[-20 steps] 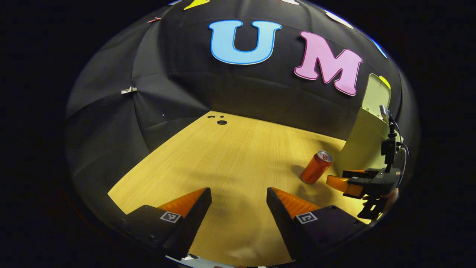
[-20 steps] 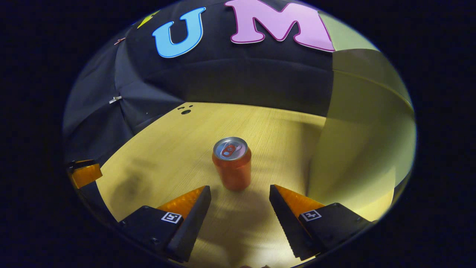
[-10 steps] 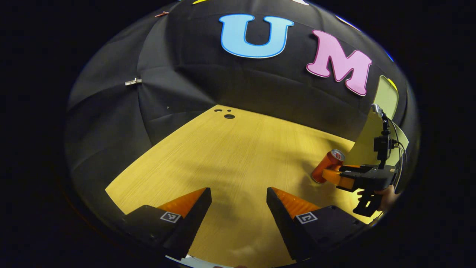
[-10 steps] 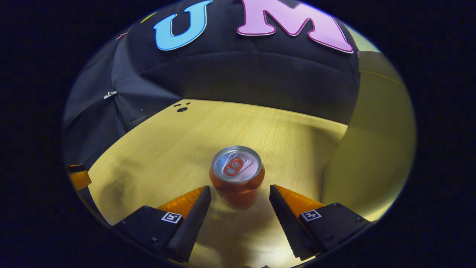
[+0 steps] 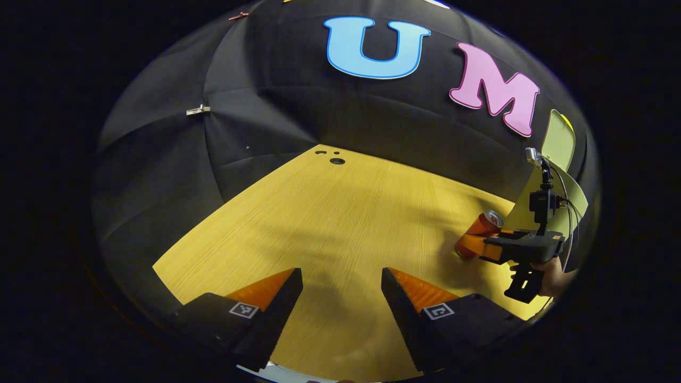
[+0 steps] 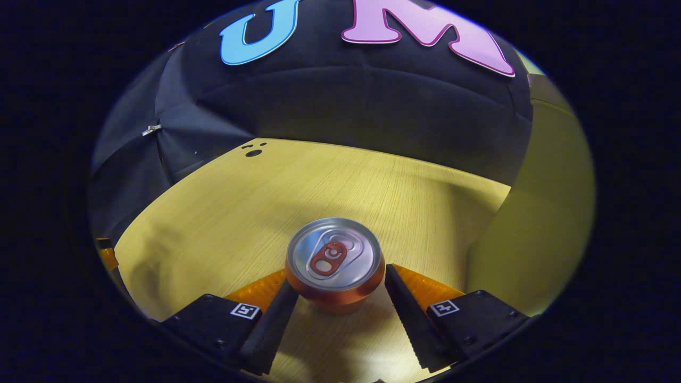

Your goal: Press the lid of the desktop garbage bin to open it, pick up the crumpled paper on the desktop and throw it into the bin, then pick up the pop can on the desktop and drop it into the bin, and finally close the garbage bin lid.

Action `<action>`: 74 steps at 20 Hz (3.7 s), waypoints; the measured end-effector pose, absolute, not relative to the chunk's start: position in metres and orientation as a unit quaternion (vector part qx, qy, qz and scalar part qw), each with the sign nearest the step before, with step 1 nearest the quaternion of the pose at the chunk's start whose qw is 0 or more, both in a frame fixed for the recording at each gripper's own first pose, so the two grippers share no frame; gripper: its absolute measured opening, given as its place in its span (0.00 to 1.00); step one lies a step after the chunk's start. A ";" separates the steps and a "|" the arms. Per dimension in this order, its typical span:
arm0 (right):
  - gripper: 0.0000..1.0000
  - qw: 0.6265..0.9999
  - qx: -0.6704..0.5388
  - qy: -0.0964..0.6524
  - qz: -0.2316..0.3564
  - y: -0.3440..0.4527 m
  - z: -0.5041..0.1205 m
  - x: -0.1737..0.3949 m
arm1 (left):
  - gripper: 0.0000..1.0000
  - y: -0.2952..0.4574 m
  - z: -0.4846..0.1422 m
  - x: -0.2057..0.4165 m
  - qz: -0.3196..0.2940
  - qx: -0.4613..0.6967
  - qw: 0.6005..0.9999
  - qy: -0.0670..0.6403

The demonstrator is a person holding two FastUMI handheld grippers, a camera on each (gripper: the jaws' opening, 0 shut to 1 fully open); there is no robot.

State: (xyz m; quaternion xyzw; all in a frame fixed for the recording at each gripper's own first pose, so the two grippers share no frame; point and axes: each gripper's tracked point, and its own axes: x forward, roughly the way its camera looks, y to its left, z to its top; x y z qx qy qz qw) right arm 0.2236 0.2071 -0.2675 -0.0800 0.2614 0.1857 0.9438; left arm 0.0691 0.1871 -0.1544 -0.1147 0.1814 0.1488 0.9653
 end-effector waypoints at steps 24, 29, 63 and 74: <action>0.83 0.956 -0.088 0.191 0.207 0.193 -0.126 0.176 | 0.96 0.151 -0.128 0.067 0.108 -0.078 0.977 0.164; 0.83 0.960 -0.085 0.161 0.210 0.183 -0.069 0.165 | 0.96 0.151 -0.129 0.056 0.100 -0.088 0.977 0.165; 0.83 0.990 -0.035 0.128 0.040 -0.042 0.012 0.219 | 0.96 0.064 -0.114 0.095 0.047 -0.052 0.982 0.173; 0.85 0.987 -0.025 0.147 0.063 -0.037 -0.009 0.240 | 0.96 0.055 -0.118 0.094 0.077 -0.055 0.979 0.183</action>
